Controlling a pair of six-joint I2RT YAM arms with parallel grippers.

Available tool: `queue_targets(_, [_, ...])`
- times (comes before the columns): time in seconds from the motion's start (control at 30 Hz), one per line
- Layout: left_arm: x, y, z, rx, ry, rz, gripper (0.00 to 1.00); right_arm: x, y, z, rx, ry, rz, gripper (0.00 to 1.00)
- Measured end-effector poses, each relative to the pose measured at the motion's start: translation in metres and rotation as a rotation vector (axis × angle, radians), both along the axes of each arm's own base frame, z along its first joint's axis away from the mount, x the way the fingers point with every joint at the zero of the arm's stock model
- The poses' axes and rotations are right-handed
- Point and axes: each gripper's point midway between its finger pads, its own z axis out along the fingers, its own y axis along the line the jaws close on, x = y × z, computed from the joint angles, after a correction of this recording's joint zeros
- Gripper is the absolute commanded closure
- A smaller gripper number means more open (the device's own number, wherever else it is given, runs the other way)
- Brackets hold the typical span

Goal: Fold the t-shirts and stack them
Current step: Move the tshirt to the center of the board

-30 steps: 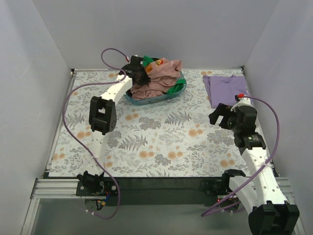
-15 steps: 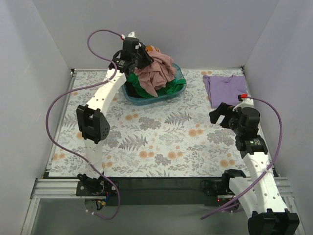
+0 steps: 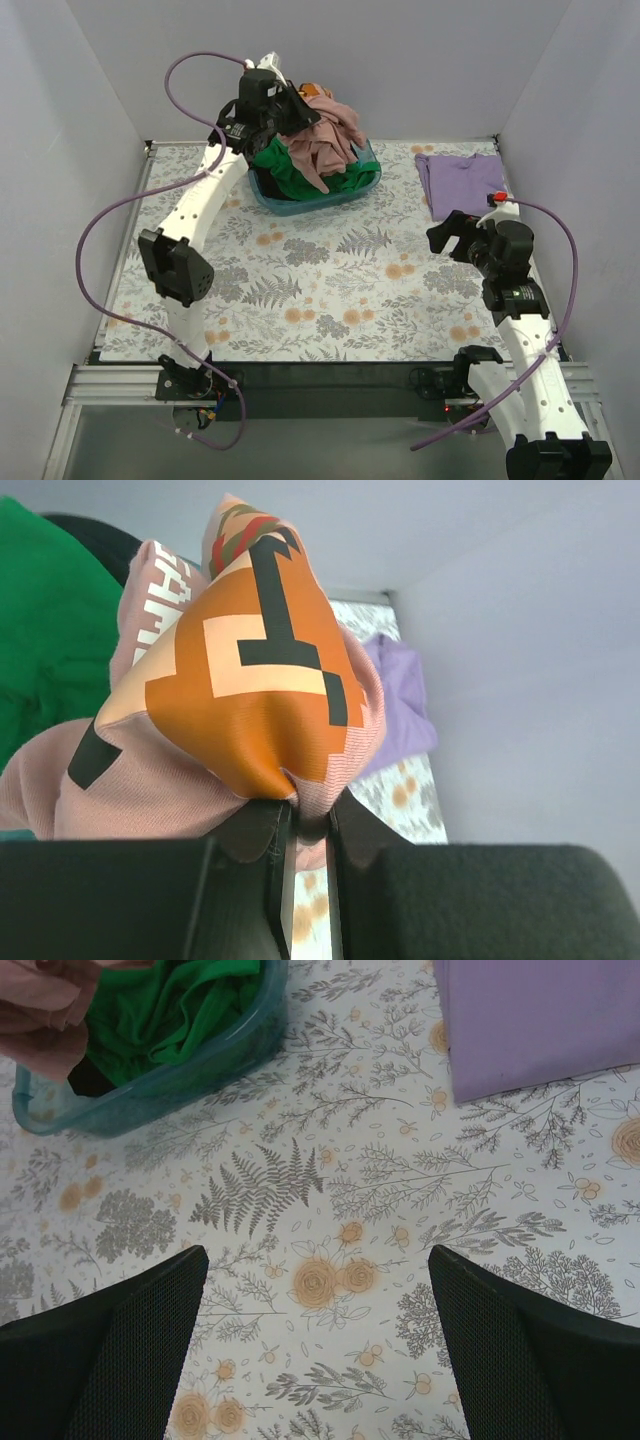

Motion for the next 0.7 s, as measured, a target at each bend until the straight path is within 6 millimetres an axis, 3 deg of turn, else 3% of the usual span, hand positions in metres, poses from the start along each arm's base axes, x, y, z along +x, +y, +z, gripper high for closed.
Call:
queue_targets(0.1, [-0.045,-0.005,0.024,-0.010,-0.030,-0.052,0.99,-0.004,0.003,0.008,0.010,-0.030,0.013,0.02])
queue_targets(0.23, [-0.125,-0.012,0.067,-0.055,-0.113,-0.126,0.92,-0.012,0.008,0.024,0.043,-0.066,0.034,0.02])
queue_targets(0.33, [-0.190,-0.011,0.066,-0.103,-0.121,-0.182,0.86,-0.019,0.015,0.033,0.074,-0.078,0.063,0.01])
queue_targets(0.37, [-0.205,-0.009,0.055,-0.107,-0.098,-0.193,0.79,-0.021,0.016,0.034,0.079,-0.075,0.072,0.02])
queue_targets(0.4, [-0.215,-0.006,0.040,-0.102,-0.066,-0.191,0.27,-0.023,0.018,0.036,0.082,-0.072,0.080,0.02])
queue_targets(0.43, [-0.217,-0.003,0.022,-0.087,-0.026,-0.176,0.02,-0.025,0.019,0.037,0.084,-0.065,0.089,0.02])
queue_targets(0.5, [-0.211,0.003,-0.021,-0.044,0.078,-0.115,0.02,-0.028,0.022,0.037,0.089,-0.042,0.106,0.02])
queue_targets(0.6, [-0.201,0.016,-0.102,0.087,0.267,0.000,0.02,-0.032,0.028,0.025,0.096,0.022,0.137,0.02])
queue_targets(0.7, [-0.220,0.049,-0.175,0.217,0.433,0.111,0.02,-0.040,0.043,0.008,0.093,0.091,0.189,0.02])
